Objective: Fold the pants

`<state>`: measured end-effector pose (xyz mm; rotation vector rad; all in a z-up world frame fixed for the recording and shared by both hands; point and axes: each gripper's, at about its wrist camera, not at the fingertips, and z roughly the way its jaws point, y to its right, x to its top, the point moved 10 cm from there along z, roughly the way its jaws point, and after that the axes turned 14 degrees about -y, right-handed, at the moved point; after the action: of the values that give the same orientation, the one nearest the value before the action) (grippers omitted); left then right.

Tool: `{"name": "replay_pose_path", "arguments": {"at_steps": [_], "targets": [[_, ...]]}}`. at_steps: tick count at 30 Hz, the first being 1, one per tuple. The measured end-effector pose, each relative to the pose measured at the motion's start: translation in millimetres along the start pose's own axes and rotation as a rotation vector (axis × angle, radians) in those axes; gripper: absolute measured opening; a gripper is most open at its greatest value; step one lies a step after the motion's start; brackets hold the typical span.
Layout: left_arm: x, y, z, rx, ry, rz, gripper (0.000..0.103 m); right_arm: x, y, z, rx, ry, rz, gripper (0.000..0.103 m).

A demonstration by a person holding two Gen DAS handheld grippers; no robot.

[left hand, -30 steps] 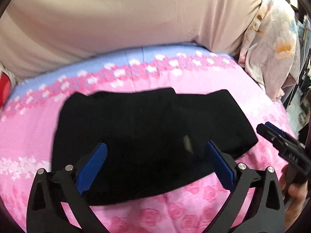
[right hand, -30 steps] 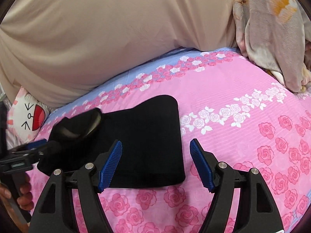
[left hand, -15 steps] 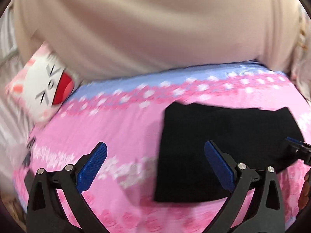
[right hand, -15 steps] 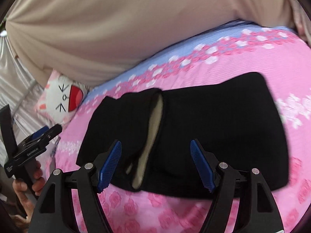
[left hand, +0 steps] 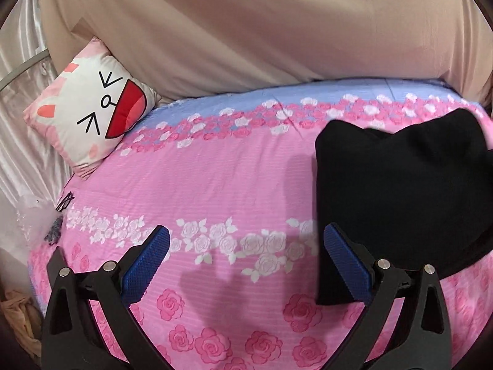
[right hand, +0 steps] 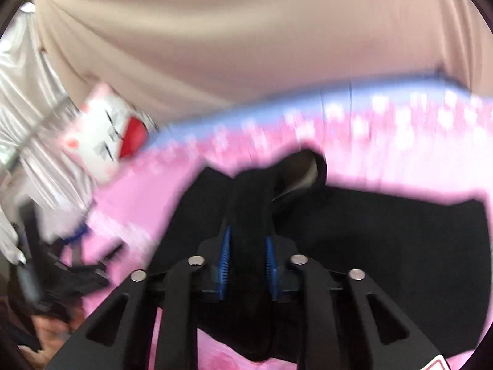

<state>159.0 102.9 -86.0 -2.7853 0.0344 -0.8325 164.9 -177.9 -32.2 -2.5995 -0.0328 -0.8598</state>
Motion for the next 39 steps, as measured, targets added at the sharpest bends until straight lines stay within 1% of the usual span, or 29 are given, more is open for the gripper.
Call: {"name": "replay_pose_path", "arguments": {"at_steps": [1,2,3,4,6,7,8,9,10,11,12,13,14,15,17,18,20,22,25,26,28,29,31,32,33,34,35,37,39], "targets": [[1.9,1.0,-2.7,-0.008,0.009,0.0,0.098,8.2,9.7,-26.5,0.004,0.039,0.012,0.004],[3.7,2.5,-6.3,-0.018,0.022,-0.003,0.098,10.2,22.9,-44.2,-0.029,0.062,0.022,0.004],[4.0,4.0,-7.6,-0.025,0.028,-0.005,0.098,8.0,41.0,-59.8,-0.093,0.079,0.033,0.004],[3.5,6.3,-7.4,-0.032,0.028,-0.002,0.098,-1.9,67.8,-73.0,-0.156,0.085,0.069,0.004],[1.1,14.4,-1.5,-0.044,0.011,0.008,0.098,-33.2,122.0,-76.1,-0.205,0.051,0.189,0.007],[0.1,18.9,2.1,-0.048,0.003,0.014,0.098,-54.9,151.6,-65.3,-0.239,-0.003,0.244,0.016],[-1.2,27.7,8.7,-0.053,-0.013,0.025,0.098,-80.0,182.8,-51.5,-0.309,-0.07,0.298,0.017],[-1.9,34.4,13.0,-0.054,-0.027,0.034,0.098,-98.6,205.7,-46.8,-0.397,-0.103,0.357,0.016],[-2.6,40.6,15.7,-0.056,-0.038,0.044,0.098,-111.6,215.9,-51.9,-0.41,-0.083,0.405,0.017],[-2.8,49.6,17.1,-0.064,-0.048,0.06,0.098,-109.7,205.5,-61.7,-0.325,-0.024,0.403,0.017],[-2.5,56.8,16.3,-0.07,-0.047,0.074,0.098,-105.3,197.2,-69.5,-0.287,0.012,0.39,0.017],[-1.2,64.9,13.4,-0.069,-0.041,0.089,0.098,-94.9,183.3,-82.9,-0.279,0.063,0.348,0.017],[0.1,69.4,11.1,-0.068,-0.034,0.099,0.098,-85.9,170.6,-91.1,-0.293,0.093,0.299,0.02],[1.5,75.2,8.0,-0.07,-0.023,0.109,0.098,-78.1,160.1,-94.1,-0.302,0.097,0.25,0.023],[2.1,87.1,2.2,-0.08,-0.014,0.124,0.098,-69.7,146.2,-87.4,-0.302,0.069,0.185,0.054],[1.7,91.0,0.5,-0.086,-0.011,0.13,0.098,-71.5,146.4,-82.2,-0.301,0.056,0.181,0.058],[-1.6,96.9,-1.8,-0.087,-0.012,0.143,0.098,-85.6,155.6,-64.5,-0.261,0.002,0.226,0.058],[-4.8,97.4,-0.1,-0.073,-0.02,0.156,0.098,-107.8,159.5,-54.6,-0.189,-0.021,0.281,0.057],[-9.0,91.1,5.2,-0.043,-0.038,0.162,0.098,-146.0,152.7,-51.5,-0.079,-0.045,0.324,0.057],[-9.6,88.5,7.2,-0.039,-0.046,0.158,0.098,-154.2,147.4,-50.0,-0.049,-0.056,0.33,0.057],[-9.7,85.8,9.4,-0.044,-0.054,0.145,0.098,-165.9,138.3,-44.3,0.04,-0.085,0.361,0.056],[-9.7,86.6,10.6,-0.054,-0.061,0.139,0.098,-168.1,134.9,-39.8,0.054,-0.089,0.363,0.055],[-9.8,91.8,11.5,-0.078,-0.069,0.135,0.098,-170.2,129.7,-27.2,0.036,-0.112,0.343,0.055],[-10.1,95.2,11.5,-0.081,-0.073,0.133,0.098,-169.6,125.5,-18.3,0.027,-0.123,0.33,0.052],[-9.6,96.7,10.2,-0.073,-0.07,0.133,0.098,-168.0,121.0,-10.7,0.024,-0.128,0.317,0.043],[-9.3,98.0,7.9,-0.063,-0.061,0.136,0.098,-165.0,119.1,-2.7,-0.029,-0.136,0.301,0.029],[-8.7,98.8,4.1,-0.055,-0.05,0.143,0.098,-159.1,115.1,-1.1,-0.067,-0.132,0.264,0.027],[-7.7,97.8,-2.4,-0.058,-0.038,0.148,0.098,-138.6,98.8,-19.6,-0.134,-0.089,0.175,0.026],[-5.8,93.7,-10.4,-0.067,-0.021,0.14,0.098,-113.3,84.1,-62.9,-0.206,0.01,0.099,0.026]]}}
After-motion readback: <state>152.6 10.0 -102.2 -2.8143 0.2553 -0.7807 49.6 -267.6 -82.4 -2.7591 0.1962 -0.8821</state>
